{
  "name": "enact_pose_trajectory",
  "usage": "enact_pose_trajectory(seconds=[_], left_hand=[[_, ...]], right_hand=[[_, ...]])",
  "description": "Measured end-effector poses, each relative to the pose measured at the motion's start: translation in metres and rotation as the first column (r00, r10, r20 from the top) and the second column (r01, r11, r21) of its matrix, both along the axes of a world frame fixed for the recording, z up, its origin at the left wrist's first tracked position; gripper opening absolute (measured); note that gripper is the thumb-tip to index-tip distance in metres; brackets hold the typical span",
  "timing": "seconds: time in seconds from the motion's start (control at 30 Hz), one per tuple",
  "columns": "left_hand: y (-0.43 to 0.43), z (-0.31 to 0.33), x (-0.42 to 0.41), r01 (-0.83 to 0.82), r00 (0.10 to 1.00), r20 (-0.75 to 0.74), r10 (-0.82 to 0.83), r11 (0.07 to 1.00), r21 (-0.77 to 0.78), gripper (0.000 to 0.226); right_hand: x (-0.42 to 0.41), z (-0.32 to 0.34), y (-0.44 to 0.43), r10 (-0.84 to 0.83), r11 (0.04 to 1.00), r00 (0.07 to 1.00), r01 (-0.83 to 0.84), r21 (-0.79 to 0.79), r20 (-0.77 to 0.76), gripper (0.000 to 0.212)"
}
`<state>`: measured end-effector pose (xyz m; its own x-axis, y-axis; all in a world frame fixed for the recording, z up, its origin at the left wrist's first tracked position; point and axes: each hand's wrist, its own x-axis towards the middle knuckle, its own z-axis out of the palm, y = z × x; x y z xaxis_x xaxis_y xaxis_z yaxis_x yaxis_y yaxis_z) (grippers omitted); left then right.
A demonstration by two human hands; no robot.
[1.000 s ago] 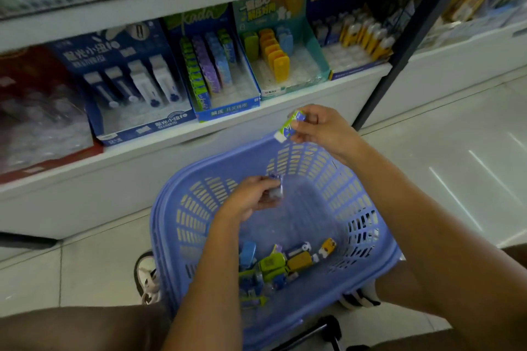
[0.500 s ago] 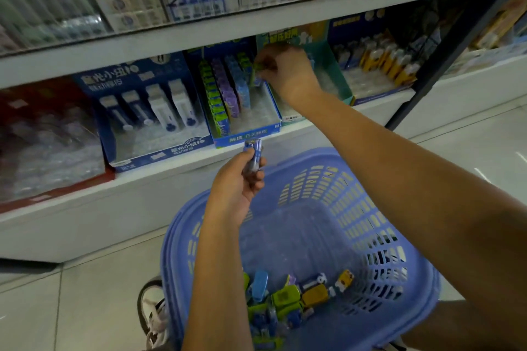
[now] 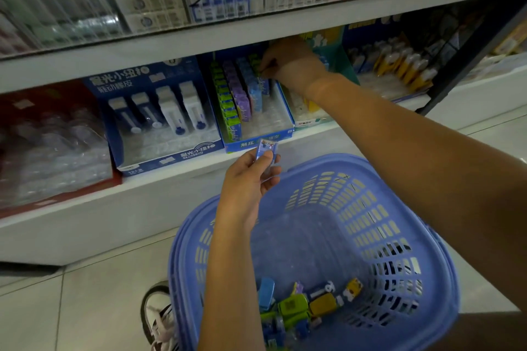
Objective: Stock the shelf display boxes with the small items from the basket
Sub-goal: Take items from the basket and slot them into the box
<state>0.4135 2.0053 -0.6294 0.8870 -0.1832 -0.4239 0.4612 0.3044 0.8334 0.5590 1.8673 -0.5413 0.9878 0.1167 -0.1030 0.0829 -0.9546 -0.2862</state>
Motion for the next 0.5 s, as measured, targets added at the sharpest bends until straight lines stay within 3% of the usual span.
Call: enact_pose_trajectory(seconds=[0.2,0.27,0.37,0.43,0.5], left_hand=[[-0.001,0.009,-0.001,-0.026,1.0,0.015,0.027,0.996,-0.089,0.021],[-0.004,0.012,-0.003,-0.027,0.999,0.038,0.03,0.997,-0.068,0.021],[-0.008,0.015,-0.007,-0.079,0.992,0.099,0.078,0.997,0.006,0.02],[-0.012,0.019,-0.009,-0.146,0.982,0.129,0.14,0.988,0.045,0.016],[-0.017,0.024,-0.011,-0.193,0.97,0.17,0.173,0.975,0.109,0.016]], right_hand=[[0.001,-0.009,0.0,-0.045,0.999,0.998,0.046,-0.029,0.041,0.03],[-0.008,-0.011,-0.002,-0.017,1.0,0.991,0.015,0.016,0.13,0.03],[-0.037,-0.014,-0.012,-0.032,0.961,0.979,-0.026,0.275,0.204,0.024],[-0.063,-0.013,-0.022,0.002,0.878,0.991,-0.065,0.475,0.131,0.016],[-0.092,-0.011,-0.034,0.099,0.824,0.995,-0.093,0.559,0.021,0.015]])
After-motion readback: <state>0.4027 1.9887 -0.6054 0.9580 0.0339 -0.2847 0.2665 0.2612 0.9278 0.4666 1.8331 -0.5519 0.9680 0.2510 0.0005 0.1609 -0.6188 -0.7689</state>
